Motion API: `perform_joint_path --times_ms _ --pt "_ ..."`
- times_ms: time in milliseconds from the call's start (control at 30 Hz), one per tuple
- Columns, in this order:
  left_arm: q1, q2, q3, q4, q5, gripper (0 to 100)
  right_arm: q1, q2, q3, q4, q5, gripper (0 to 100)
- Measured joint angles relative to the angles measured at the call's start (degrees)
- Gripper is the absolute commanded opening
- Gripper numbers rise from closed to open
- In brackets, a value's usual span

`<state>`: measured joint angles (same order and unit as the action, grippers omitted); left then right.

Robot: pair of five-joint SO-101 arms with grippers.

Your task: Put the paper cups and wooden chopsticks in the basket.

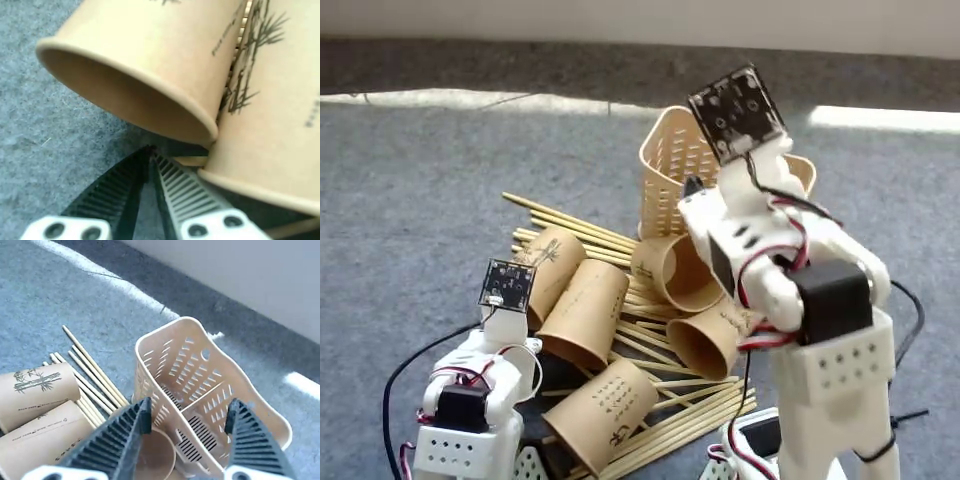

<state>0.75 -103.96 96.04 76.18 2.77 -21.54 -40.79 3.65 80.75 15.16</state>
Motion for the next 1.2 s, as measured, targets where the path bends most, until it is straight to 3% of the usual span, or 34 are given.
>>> perform_joint_path --times_ms 400,767,1000,1200 --pt "0.0 0.0 0.0 0.0 0.0 1 -6.9 -3.6 17.8 0.7 -12.3 24.2" --pt "0.0 0.0 0.0 0.0 0.0 1 -10.6 -3.6 38.4 -19.9 -14.2 24.1" --pt "0.0 0.0 0.0 0.0 0.0 1 -10.6 -3.6 46.4 -27.8 -14.5 23.8" --pt "0.0 0.0 0.0 0.0 0.0 1 -10.6 -3.6 50.8 -31.0 -14.5 5.3"
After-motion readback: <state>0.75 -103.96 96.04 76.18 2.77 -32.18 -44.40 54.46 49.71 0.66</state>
